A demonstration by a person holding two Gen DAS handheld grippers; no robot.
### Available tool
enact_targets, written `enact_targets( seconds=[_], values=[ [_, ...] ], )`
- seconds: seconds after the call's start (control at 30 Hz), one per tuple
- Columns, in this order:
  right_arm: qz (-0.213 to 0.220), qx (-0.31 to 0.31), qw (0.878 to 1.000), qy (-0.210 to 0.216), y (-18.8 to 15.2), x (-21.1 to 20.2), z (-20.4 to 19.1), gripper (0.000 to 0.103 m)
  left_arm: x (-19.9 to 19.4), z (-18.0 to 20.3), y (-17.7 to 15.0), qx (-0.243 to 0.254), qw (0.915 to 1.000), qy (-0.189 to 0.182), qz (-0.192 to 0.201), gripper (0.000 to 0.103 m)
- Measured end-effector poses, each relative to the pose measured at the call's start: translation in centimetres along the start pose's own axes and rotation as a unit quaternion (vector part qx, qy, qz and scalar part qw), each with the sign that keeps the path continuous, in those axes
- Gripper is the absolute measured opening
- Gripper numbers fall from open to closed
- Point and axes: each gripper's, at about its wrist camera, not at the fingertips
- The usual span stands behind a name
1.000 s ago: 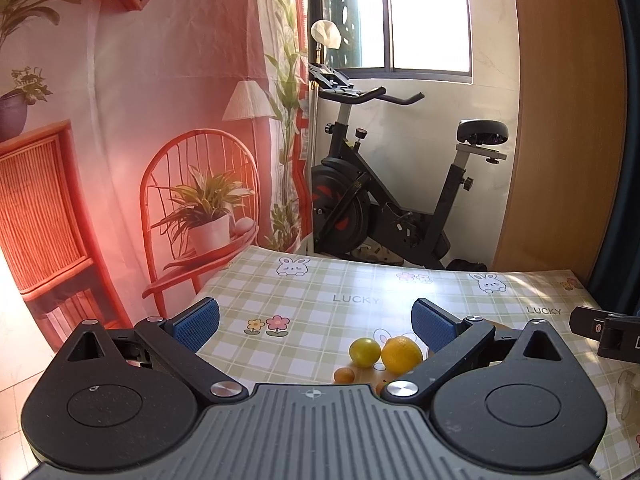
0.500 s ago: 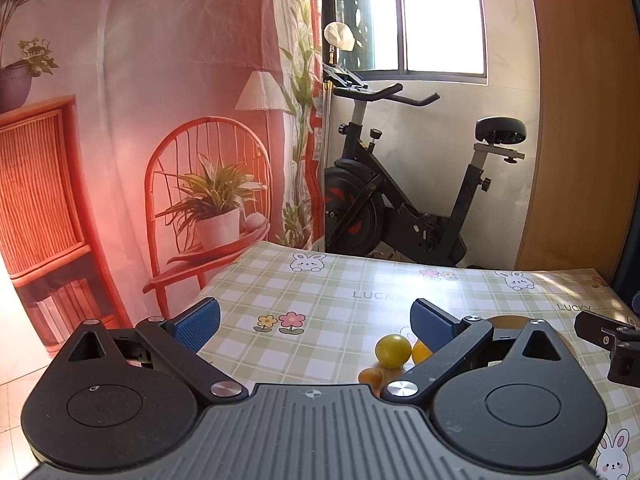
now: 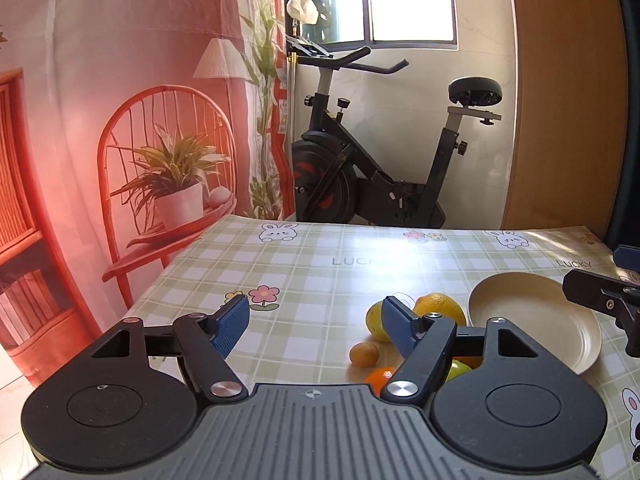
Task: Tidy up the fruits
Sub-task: 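Move the left gripper toward the large yellow lemon in the fruit pile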
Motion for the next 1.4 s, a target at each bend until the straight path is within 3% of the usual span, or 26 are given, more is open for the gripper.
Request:
enact_targets(
  seconds=[0.1, 0.27, 0.4, 0.57, 0.77, 0.97, 1.17, 1.3, 1.4],
  values=[
    [-0.012, 0.007, 1.0, 0.004, -0.6, 0.4, 0.5, 0.103, 0.2, 0.0, -0.8, 0.016, 0.9997, -0.015, 0.005, 0.076],
    [-0.035, 0.026, 0.999, 0.032, -1.8, 0.6, 0.9, 0.103, 0.8, -0.2, -1.5, -0.014, 0.9967, -0.075, -0.027, 0.076],
    [-0.075, 0.019, 0.995, 0.059, -2.2, 1.0, 0.2, 0.103, 1.0, 0.3, -2.2, -0.019, 0.9974, -0.062, -0.033, 0.075],
    [-0.089, -0.014, 0.995, 0.034, -2.6, 0.8, -0.4, 0.102, 1.0, 1.5, -2.6, 0.012, 0.9974, -0.056, -0.044, 0.075],
    [-0.115, -0.035, 0.992, 0.032, -3.1, 1.1, -0.8, 0.098, 1.3, 1.3, -3.2, 0.0, 0.9955, -0.052, -0.079, 0.074],
    [-0.139, -0.062, 0.987, 0.05, -3.8, 1.4, -1.6, 0.098, 0.6, 2.0, -3.4, 0.018, 0.9958, -0.062, -0.065, 0.073],
    [-0.153, -0.076, 0.982, 0.073, -4.5, 1.6, -2.2, 0.098, 1.0, 2.0, -3.5, 0.007, 0.9923, -0.105, -0.065, 0.073],
    [-0.17, -0.076, 0.979, 0.083, -5.0, 2.1, -2.4, 0.085, 1.7, 2.1, -3.7, 0.003, 0.9884, -0.132, -0.075, 0.073],
    [-0.189, -0.077, 0.974, 0.1, -5.5, 2.6, -2.6, 0.082, 2.5, 2.2, -3.6, -0.002, 0.9841, -0.156, -0.086, 0.064]
  ],
)
Point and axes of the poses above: each gripper's, at about its wrist camera, not at the fingertips, and x roughly the way its jaws point, z to its right, y to its top, and after that the axes turned 14 degrees about -y, right-handed
